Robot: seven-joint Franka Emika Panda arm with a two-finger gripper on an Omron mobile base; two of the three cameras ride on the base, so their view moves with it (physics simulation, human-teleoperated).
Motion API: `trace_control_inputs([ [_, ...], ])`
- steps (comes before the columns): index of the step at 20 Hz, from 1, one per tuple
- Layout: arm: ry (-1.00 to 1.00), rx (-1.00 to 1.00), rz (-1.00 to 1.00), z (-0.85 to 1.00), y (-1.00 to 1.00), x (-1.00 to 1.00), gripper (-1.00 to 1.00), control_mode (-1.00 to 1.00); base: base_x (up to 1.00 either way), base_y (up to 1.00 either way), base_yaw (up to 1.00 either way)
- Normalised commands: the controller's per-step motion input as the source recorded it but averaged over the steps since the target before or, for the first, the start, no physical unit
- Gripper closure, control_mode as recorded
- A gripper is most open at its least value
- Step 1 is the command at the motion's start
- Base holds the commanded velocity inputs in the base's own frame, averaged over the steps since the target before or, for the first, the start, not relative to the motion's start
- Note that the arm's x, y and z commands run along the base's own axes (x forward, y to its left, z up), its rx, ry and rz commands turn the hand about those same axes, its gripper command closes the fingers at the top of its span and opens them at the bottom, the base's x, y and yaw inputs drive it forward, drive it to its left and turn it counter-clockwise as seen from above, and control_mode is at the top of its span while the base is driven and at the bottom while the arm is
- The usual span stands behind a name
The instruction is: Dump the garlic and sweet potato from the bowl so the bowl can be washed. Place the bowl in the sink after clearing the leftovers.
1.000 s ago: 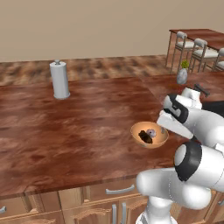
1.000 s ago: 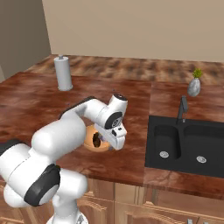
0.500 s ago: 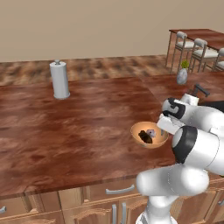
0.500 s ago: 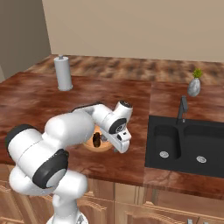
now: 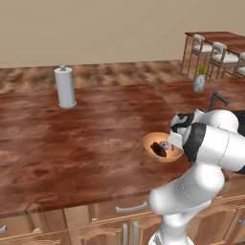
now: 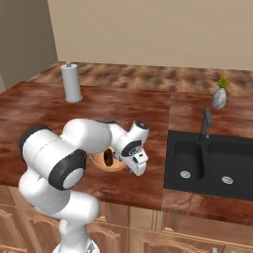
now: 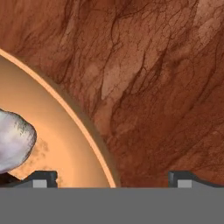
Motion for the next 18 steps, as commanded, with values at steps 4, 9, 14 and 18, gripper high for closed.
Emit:
trace_control_inputs([
  [4, 0.0, 0.0, 0.0, -0.03, 0.0, 0.0, 1.0, -1.0, 0.0, 0.0, 0.0],
  [9, 0.0, 0.0, 0.0, 0.0, 0.0, 0.0, 1.0, -1.0, 0.0, 0.0, 0.0],
  [14, -0.12, 0.0, 0.0, 0.18, 0.0, -0.01, 1.0, -1.0, 0.0, 0.0, 0.0],
  [18, -0.31, 0.0, -0.05, 0.56, -0.02, -0.27, 1.0, -1.0, 0.0, 0.0, 0.0],
])
